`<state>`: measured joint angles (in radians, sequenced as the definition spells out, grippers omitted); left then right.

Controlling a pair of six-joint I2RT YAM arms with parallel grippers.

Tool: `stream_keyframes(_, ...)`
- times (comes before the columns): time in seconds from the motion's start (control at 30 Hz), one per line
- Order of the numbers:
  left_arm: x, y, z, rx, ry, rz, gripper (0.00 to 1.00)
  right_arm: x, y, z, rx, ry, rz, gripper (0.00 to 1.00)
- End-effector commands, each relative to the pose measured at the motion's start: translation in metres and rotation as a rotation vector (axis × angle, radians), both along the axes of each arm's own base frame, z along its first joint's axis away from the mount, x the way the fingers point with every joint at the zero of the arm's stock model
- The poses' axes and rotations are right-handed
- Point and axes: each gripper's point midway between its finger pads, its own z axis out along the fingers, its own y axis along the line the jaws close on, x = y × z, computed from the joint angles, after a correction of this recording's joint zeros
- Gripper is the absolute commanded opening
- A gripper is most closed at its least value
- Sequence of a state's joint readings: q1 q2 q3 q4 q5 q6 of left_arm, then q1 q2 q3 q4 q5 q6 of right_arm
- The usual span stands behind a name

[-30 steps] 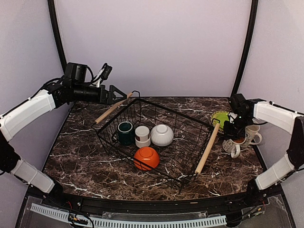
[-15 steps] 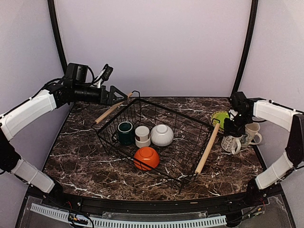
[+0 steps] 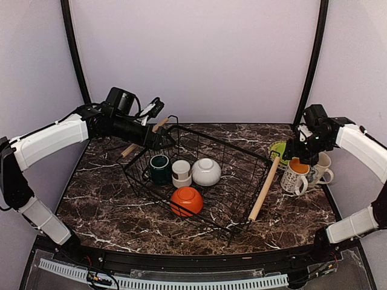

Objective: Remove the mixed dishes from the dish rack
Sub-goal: Place the cup at the center of the board, then grab the cup from the dish rack.

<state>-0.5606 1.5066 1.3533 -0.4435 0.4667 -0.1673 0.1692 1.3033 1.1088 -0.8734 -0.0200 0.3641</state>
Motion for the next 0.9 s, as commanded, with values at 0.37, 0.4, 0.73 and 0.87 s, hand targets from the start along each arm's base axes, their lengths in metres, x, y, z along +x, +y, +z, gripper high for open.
stream_keyframes(0.37,-0.006,-0.018,-0.063,0.301,0.007,-0.041,0.95,-0.016,0.000,0.068,0.035,-0.217,0.040,0.88)
stream_keyframes(0.4,-0.003,-0.018,-0.066,0.316,0.006,-0.034,0.94,-0.016,0.001,0.067,0.039,-0.217,0.042,0.88)
stream_keyframes(0.73,0.003,-0.035,-0.090,0.512,-0.014,-0.023,0.93,-0.021,0.002,0.068,0.040,-0.244,0.063,0.91)
stream_keyframes(0.87,0.011,-0.036,-0.099,0.599,-0.023,0.002,0.93,-0.024,0.001,0.071,0.041,-0.264,0.064,0.91)
